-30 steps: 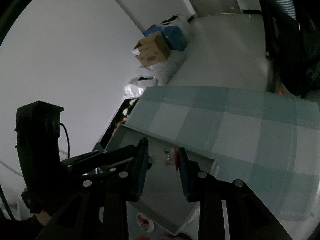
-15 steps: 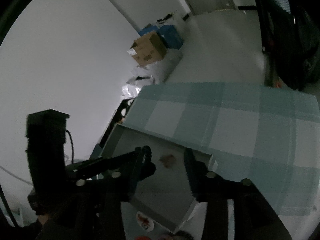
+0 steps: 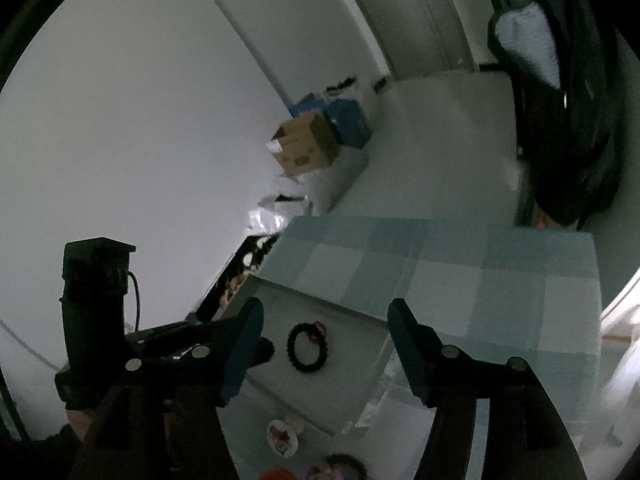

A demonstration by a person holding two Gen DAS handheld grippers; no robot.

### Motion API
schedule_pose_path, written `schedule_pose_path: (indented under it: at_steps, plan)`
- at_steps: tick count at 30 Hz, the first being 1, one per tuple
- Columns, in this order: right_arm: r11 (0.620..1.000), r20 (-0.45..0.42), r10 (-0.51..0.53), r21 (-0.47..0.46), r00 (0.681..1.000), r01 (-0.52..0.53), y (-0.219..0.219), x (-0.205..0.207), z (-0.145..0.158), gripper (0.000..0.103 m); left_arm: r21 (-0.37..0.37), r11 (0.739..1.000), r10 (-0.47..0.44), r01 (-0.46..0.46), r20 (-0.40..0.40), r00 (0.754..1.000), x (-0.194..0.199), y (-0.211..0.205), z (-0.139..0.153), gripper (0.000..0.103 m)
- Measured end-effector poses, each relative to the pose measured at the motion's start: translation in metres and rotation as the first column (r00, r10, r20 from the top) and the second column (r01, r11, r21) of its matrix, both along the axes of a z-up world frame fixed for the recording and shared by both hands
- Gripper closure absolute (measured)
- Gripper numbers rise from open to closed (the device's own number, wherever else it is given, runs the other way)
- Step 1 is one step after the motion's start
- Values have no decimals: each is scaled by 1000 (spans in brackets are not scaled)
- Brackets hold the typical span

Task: Organize jewelry
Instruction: 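Withdraw the left gripper from the box toward the red badge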

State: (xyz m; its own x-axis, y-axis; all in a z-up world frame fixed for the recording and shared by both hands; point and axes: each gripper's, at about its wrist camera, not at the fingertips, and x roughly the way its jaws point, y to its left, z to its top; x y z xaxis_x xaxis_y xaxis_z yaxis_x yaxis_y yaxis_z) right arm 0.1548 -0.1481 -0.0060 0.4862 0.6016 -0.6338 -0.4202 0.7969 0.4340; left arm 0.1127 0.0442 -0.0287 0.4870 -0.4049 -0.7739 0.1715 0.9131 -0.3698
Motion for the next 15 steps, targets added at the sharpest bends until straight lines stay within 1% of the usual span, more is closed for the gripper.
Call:
schedule_pose_path:
  at_steps: [3, 6, 11, 12, 15]
  plan:
    - [1000, 52, 14, 3, 999, -14, -3, -14, 7, 30, 15, 1000, 5, -5, 27, 1000, -9, 1, 2, 37]
    - [1000, 90, 27, -15, 996, -26, -5, -29, 10, 25, 26, 1000, 8, -9, 51, 999, -20, 2, 2, 37]
    - [998, 113, 31, -64, 993, -24, -10, -49, 7, 20, 2, 1000, 10, -10, 88, 996, -41, 8, 9, 36]
    - [997, 114, 28, -69, 993, -20, -12, -52, 6, 19, 4, 1000, 9, -10, 87, 996, -45, 8, 10, 35]
    - [995, 135, -12, -93, 991, 25, -22, -62, 6, 14, 34, 999, -13, 11, 44, 999, -58, 4, 3, 35]
